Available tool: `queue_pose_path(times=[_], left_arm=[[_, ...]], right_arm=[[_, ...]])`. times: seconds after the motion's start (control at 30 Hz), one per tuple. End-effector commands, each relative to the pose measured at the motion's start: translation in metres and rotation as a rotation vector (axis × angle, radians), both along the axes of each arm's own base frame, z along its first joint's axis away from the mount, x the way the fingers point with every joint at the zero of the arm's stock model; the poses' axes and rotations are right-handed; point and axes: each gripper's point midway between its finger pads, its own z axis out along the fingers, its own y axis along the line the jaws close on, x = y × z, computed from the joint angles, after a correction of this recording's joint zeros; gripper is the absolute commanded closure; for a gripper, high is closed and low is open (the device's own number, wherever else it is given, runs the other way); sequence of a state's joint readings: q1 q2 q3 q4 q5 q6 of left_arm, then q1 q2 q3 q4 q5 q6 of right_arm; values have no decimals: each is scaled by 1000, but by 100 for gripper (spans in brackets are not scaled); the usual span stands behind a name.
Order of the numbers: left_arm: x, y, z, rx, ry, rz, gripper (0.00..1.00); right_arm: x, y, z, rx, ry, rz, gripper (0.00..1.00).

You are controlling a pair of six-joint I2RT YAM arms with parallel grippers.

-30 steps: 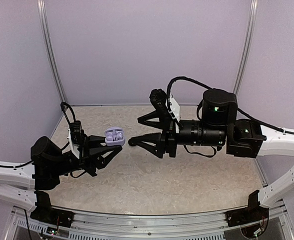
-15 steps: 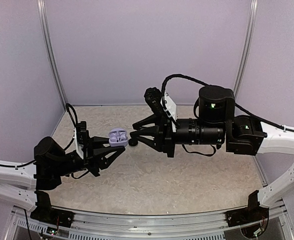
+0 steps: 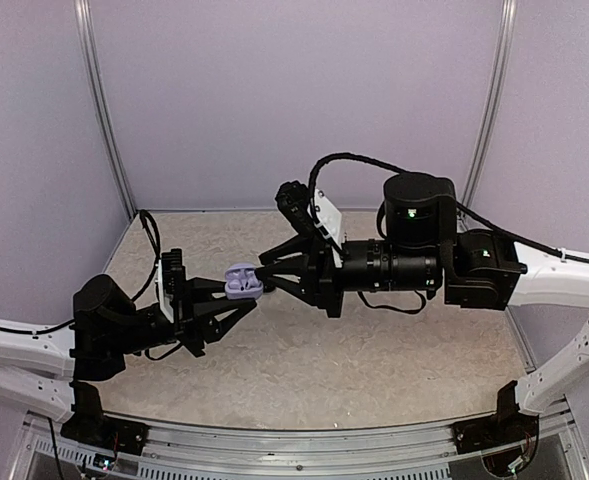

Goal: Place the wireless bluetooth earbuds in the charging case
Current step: Adjust the right earbud in the right side groove of the charging case.

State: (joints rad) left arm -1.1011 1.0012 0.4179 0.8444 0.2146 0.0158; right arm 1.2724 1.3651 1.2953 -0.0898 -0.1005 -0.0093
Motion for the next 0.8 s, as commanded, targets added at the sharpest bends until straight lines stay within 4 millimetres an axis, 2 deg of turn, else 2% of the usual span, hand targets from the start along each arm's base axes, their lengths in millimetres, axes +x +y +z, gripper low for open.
queue_pose_path(times=[0.0,0.77], left_arm=[[1,-1,19,-33,-40,14,94],[-1,-3,21,-31,-47,4,94]], right_arm=[[-8,0,2,-4,9,16,77],[-10,1,-17,-34,68,17,78]])
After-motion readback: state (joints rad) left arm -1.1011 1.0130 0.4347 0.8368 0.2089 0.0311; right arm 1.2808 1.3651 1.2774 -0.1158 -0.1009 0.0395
